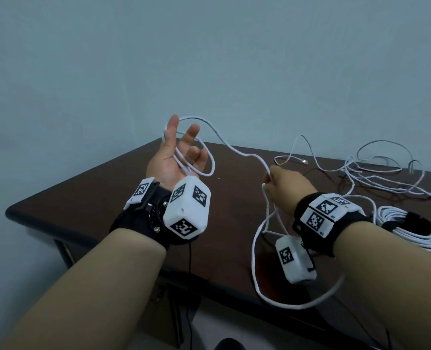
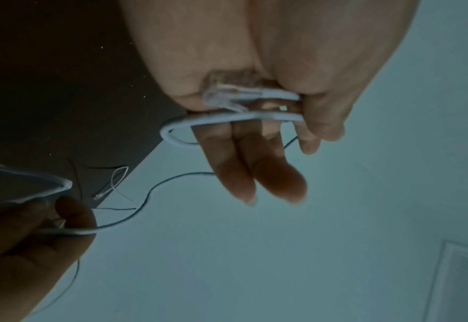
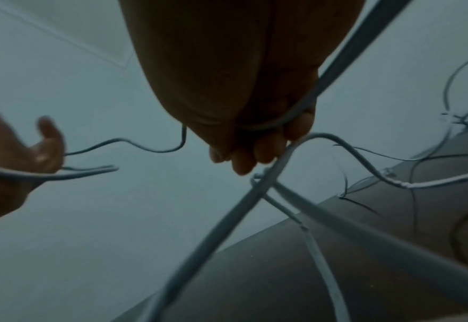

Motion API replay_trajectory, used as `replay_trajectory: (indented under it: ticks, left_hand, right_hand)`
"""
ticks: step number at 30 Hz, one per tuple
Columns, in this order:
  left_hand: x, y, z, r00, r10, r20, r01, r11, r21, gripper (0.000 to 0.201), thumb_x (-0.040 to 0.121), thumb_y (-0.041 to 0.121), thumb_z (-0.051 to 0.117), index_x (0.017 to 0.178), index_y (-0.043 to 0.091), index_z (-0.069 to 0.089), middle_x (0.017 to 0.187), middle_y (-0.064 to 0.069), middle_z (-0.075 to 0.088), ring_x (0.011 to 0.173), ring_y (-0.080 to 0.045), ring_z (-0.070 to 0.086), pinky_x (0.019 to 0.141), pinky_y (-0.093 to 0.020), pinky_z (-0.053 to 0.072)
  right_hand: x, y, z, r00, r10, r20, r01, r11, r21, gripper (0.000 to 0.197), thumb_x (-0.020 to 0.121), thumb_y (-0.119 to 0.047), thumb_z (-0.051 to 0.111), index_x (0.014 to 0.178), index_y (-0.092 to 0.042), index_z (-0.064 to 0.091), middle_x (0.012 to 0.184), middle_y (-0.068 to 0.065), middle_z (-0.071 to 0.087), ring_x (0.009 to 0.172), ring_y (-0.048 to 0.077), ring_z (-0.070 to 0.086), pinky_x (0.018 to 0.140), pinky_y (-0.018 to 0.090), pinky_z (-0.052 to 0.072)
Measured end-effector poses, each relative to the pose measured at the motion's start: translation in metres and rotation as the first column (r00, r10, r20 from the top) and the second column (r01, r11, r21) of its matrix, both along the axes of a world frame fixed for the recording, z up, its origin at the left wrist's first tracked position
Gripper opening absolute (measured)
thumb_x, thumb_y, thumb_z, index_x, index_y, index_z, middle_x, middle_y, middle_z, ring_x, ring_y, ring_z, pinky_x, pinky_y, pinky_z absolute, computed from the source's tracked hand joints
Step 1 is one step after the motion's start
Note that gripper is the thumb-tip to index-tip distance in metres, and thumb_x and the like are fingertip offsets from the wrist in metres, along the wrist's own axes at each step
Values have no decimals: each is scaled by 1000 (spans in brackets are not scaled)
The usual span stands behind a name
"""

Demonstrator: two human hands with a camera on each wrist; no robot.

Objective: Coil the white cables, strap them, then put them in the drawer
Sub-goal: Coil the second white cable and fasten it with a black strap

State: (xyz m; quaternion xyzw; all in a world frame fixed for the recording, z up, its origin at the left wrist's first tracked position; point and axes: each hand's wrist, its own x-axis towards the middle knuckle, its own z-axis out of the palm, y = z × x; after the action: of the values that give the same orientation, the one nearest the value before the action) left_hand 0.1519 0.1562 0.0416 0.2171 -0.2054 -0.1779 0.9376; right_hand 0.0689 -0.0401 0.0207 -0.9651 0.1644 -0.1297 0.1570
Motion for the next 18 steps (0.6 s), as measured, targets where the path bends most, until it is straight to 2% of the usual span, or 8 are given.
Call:
replay_trajectory:
  ticks: [2,4,7,9,12,14,16,18]
  left_hand:
    - [1,-1,-1,999,-39,2,39,999,1,25,100,32,37,114,34,58,94,-6,70,54,-14,65,57,-30,59]
    - [-1,-3,-1,999,-41,10,41,999,34,24,101,31,37,114,36,56,97,-5,69,64,-18,69,62,-35,60]
    - [-4,-10,-5,996,28,90,-46,978,205,29,98,29,40,123,39,49,103,-3,65,77,-22,70,75,-41,58]
    - [-8,-16,-11,981,38,193,-107,926,362,33,97,29,41,128,41,45,107,-3,63,86,-24,67,82,-44,54]
    - [-12,-22,-23,918,-39,394,-219,779,587,39,102,25,34,136,43,35,110,-4,64,94,-24,66,92,-41,49]
    - [-12,-21,-31,850,-151,504,-297,653,696,40,103,24,31,137,45,33,108,-8,67,92,-27,68,90,-46,49]
    - [-10,-19,-36,808,-265,525,-318,555,769,36,103,24,30,131,45,39,98,-12,69,84,-32,69,83,-51,52]
    - [-7,-17,-39,799,-329,504,-331,459,824,33,104,24,29,129,37,45,84,-12,67,64,-26,65,61,-38,52]
  right_hand:
    - [0,9,2,985,68,-156,-81,994,-79,13,95,-21,44,106,-15,50,98,10,60,84,26,57,71,31,43]
    - [0,20,6,937,137,-321,-189,972,-139,19,97,-18,39,113,-14,48,99,9,56,83,24,53,70,30,38]
    - [-2,38,10,857,187,-481,-317,927,-203,26,97,-16,39,121,-15,48,104,10,54,92,26,54,72,30,36]
    - [-4,47,11,815,208,-541,-385,892,-237,28,97,-14,39,124,-14,46,116,11,55,106,28,55,77,29,36]
    - [-7,57,15,820,279,-500,-451,853,-264,26,97,-17,40,122,-16,49,118,9,57,110,28,55,83,31,39]
    - [-8,61,19,819,328,-471,-496,818,-291,31,97,-17,42,127,-16,48,119,9,57,112,30,55,86,32,41]
    - [-9,62,23,812,349,-467,-520,796,-309,35,96,-16,42,131,-15,45,119,10,58,110,30,56,83,30,39]
    - [-10,59,26,841,371,-394,-510,787,-346,30,95,-21,45,125,-18,50,113,10,62,104,29,58,78,28,38]
